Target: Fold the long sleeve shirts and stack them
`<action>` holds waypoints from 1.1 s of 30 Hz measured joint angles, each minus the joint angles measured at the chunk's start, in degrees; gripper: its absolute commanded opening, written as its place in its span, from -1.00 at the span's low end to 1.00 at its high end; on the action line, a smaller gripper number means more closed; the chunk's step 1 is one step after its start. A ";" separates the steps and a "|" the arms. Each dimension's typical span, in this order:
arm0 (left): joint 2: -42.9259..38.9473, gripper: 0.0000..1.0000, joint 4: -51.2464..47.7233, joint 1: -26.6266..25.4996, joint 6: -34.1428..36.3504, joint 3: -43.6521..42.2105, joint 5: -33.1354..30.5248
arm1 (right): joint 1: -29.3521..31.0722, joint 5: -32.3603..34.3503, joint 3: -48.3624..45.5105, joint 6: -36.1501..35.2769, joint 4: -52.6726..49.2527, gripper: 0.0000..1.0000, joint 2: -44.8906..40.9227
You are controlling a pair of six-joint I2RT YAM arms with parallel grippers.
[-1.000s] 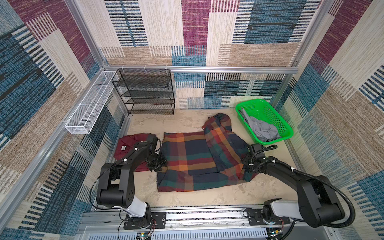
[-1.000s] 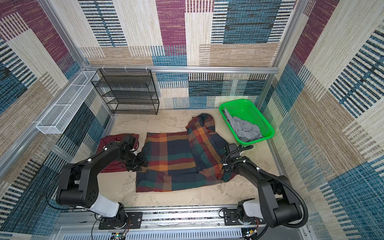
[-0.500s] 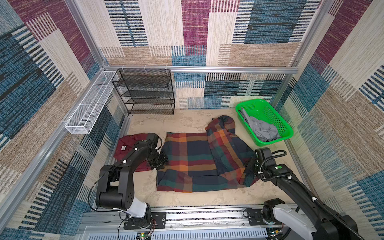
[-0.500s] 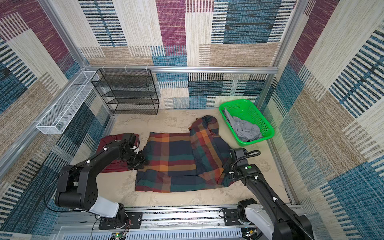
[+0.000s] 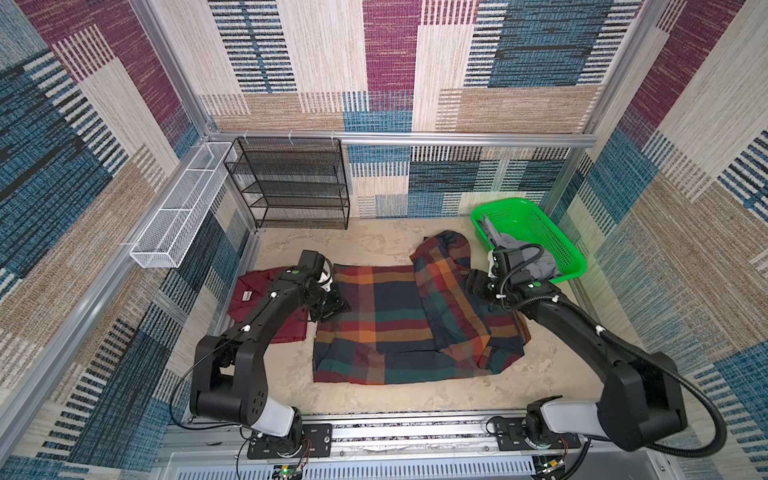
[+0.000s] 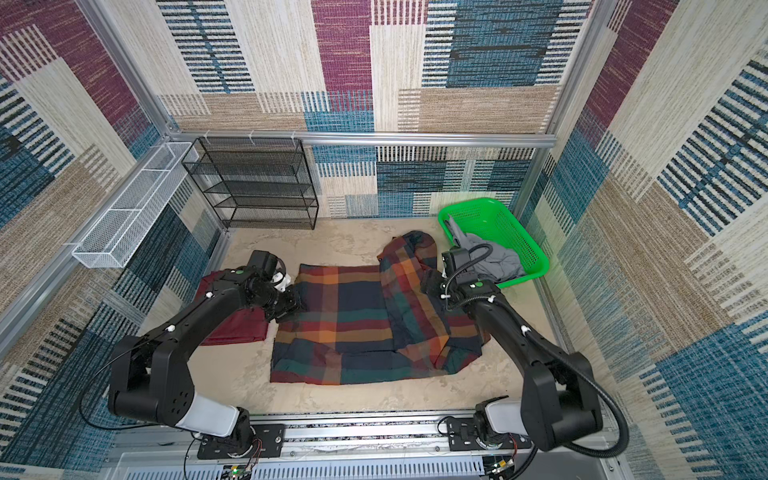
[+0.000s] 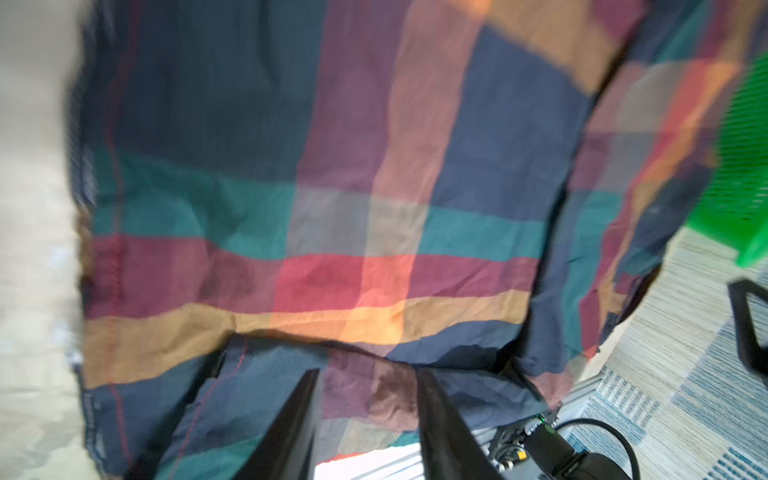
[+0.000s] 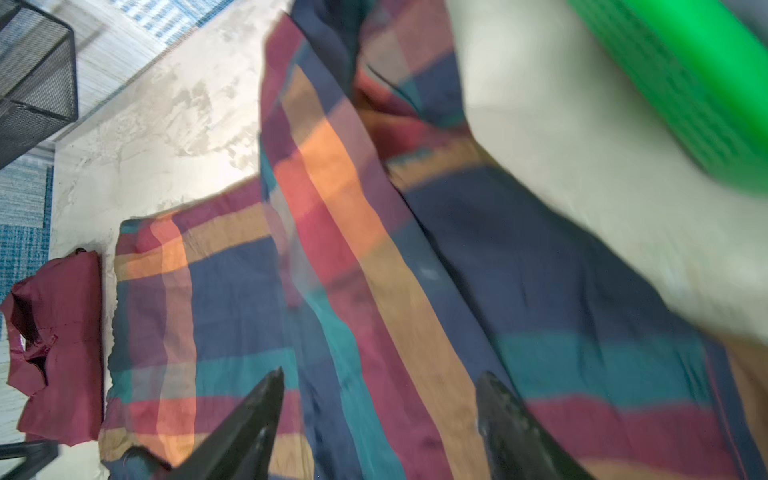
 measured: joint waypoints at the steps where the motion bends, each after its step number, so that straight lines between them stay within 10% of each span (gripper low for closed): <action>1: -0.46 0.14 -0.22 0.39 0.90 0.81 -0.07 | 0.04 0.20 2.54 -1.05 0.28 0.57 2.62; 9: -4.79 0.99 -0.92 2.12 5.81 1.14 -2.58 | 0.44 3.98 26.18 -9.68 2.19 0.61 26.73; 18: -20.11 0.99 -1.88 2.27 7.74 -4.13 -12.55 | 0.76 1.25 41.83 -14.67 2.23 0.27 43.93; 33: -27.65 0.99 -1.75 2.25 8.17 -7.48 -22.64 | 0.83 0.42 41.92 -17.11 1.49 -1.00 45.18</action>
